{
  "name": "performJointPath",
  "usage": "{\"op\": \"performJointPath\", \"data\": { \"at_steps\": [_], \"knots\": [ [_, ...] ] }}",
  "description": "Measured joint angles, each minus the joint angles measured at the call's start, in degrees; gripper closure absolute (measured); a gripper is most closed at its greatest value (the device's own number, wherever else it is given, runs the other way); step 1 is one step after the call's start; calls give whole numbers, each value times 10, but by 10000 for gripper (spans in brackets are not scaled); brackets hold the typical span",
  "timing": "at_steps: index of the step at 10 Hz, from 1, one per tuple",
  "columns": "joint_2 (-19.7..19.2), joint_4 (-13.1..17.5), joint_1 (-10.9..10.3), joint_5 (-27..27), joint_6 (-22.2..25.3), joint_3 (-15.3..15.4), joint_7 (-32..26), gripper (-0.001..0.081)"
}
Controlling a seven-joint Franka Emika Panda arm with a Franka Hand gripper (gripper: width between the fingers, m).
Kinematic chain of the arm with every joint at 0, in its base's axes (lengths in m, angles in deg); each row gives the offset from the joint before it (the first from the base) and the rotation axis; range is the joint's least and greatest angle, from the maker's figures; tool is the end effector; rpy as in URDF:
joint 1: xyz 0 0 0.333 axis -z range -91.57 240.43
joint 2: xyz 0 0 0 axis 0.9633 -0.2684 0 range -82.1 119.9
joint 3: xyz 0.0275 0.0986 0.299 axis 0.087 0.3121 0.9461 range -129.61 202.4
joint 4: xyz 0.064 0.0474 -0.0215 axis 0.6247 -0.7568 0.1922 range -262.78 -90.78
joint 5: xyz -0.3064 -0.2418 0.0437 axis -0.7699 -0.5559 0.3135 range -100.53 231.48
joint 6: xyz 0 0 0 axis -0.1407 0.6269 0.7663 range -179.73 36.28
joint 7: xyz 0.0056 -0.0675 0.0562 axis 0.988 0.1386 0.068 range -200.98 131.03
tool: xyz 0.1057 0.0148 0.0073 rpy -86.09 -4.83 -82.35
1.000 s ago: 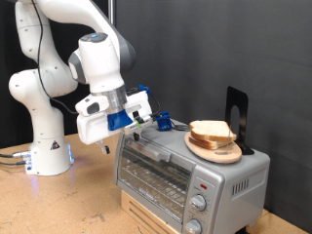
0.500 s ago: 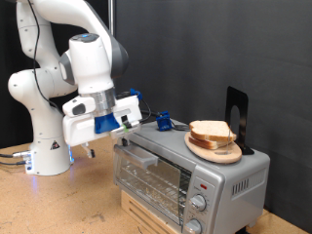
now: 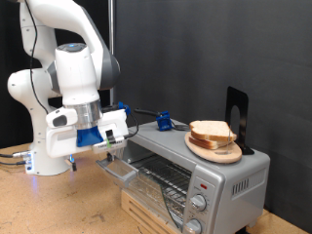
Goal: Make a piece of toast with the oven
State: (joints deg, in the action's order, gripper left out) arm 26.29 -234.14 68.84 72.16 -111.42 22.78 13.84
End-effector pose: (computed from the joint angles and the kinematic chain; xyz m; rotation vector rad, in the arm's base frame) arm 0.4466 -0.0634 0.3184 -2.5748 1.5537 -0.1060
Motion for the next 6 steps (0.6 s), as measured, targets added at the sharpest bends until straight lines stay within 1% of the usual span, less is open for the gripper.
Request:
{"op": "performJointPath", "data": {
  "at_steps": [3,4,6],
  "knots": [
    [-55,28,-2,26,-20,3,-1,-2],
    [-66,36,-2,38,-25,5,-8,-2],
    [-73,49,-3,89,-25,8,-50,-2]
  ]
}}
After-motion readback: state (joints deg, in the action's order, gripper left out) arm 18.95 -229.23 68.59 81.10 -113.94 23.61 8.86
